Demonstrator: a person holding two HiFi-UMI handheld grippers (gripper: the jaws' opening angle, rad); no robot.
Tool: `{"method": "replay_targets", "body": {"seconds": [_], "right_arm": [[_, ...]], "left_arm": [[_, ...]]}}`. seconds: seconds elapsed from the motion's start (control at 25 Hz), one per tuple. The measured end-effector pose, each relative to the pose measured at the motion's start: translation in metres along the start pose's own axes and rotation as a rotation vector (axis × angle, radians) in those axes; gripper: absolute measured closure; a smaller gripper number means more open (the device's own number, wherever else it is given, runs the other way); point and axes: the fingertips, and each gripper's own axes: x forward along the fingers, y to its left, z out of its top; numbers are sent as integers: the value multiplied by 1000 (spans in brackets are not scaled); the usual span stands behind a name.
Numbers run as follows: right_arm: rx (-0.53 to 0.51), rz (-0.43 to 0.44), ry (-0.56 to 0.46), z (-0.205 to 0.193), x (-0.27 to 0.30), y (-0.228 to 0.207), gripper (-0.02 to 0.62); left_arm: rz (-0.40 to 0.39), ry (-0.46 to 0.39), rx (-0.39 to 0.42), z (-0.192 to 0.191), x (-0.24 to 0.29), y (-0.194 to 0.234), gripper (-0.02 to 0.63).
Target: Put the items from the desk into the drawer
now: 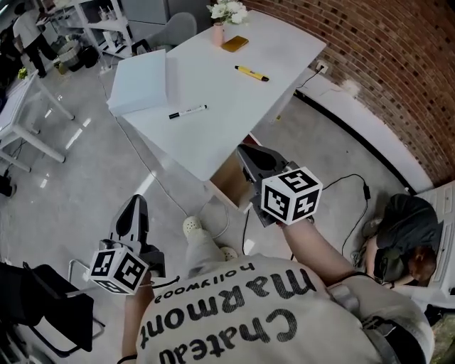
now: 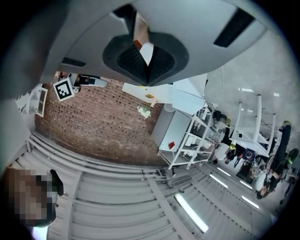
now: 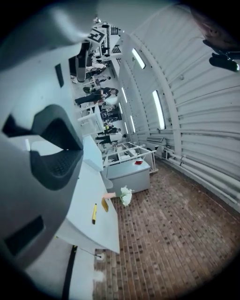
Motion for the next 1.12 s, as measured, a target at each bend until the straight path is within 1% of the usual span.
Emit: {"method": "replay_targets", "body": {"seconds": [0.24,0.36,0.56,0.72,1.0,1.12], "right_arm": [[75,11,39,-5,37,-13,592],[88,9,51,-1,58,-16,592],[98,1,58,11,94,-22,592],[109,-8,53,25,128,-27,592],[115,-15,18,64,190,-33,592],[120,-27,13,71,215,-36,592]], "left_arm": [[-2,34,-20,0,25,18,604],[-10,25,-39,9,43,33,604],[-23,36,-40,30,76,53,604],[-39,28,-31,52,103,72,604],[-59,-7,-14,102,144,113,604],[-69,-12,-9,118,159,132,604]]}}
